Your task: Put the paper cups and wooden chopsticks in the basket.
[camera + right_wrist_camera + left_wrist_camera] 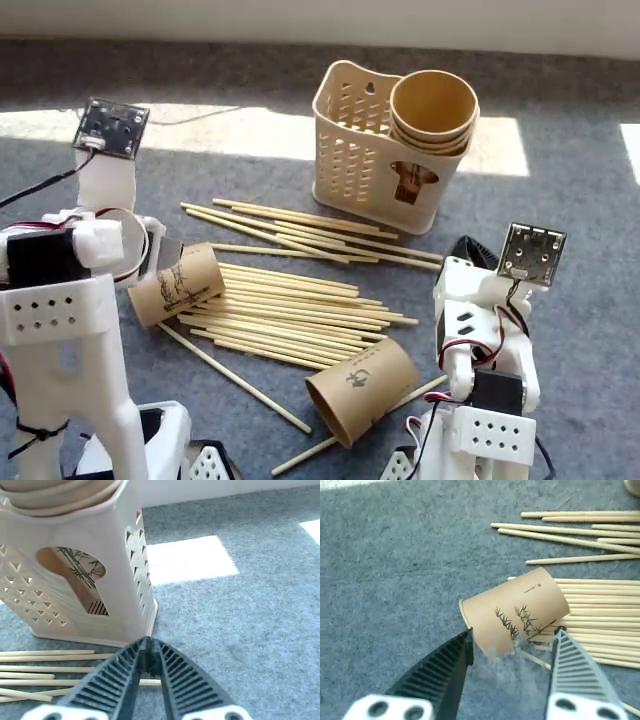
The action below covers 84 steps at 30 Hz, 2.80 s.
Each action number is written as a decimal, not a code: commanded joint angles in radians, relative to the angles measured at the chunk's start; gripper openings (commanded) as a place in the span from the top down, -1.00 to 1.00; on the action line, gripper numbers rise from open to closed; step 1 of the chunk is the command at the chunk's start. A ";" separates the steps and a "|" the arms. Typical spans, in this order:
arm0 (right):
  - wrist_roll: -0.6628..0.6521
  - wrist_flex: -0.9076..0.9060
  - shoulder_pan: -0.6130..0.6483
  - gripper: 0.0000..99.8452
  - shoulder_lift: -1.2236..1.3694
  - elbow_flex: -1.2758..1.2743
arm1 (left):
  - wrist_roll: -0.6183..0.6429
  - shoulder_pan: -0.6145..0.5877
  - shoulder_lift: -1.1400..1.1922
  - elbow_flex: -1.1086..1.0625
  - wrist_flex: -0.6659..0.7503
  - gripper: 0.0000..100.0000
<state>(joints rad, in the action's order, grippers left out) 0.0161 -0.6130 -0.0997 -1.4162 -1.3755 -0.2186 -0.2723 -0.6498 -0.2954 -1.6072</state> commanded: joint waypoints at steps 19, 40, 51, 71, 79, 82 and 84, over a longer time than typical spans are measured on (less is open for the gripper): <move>-0.003 0.030 -0.007 0.98 -0.008 0.005 | -0.313 -0.196 -0.028 -0.429 0.232 0.50; -0.003 0.030 -0.007 0.98 -0.008 0.004 | -0.155 0.153 -0.030 -0.541 0.477 0.51; -0.003 0.030 -0.007 0.98 -0.008 0.004 | -0.060 0.283 -0.030 -0.489 0.489 0.51; -0.003 0.030 -0.007 0.98 -0.008 0.004 | 0.011 0.610 -0.030 -0.444 0.594 0.51; -0.003 0.030 -0.007 0.98 -0.008 0.004 | 0.012 0.733 -0.024 -0.415 0.595 0.51; -0.003 0.030 -0.007 0.98 -0.010 0.004 | 0.057 0.762 -0.022 -0.429 0.597 0.51; -0.003 0.030 -0.008 0.98 -0.010 0.004 | 0.106 0.748 -0.030 -0.433 0.621 0.51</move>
<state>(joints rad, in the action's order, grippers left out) 0.0161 -0.6130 -0.0997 -1.4162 -1.3755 -0.1910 0.4641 -0.6498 -0.7587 -1.0273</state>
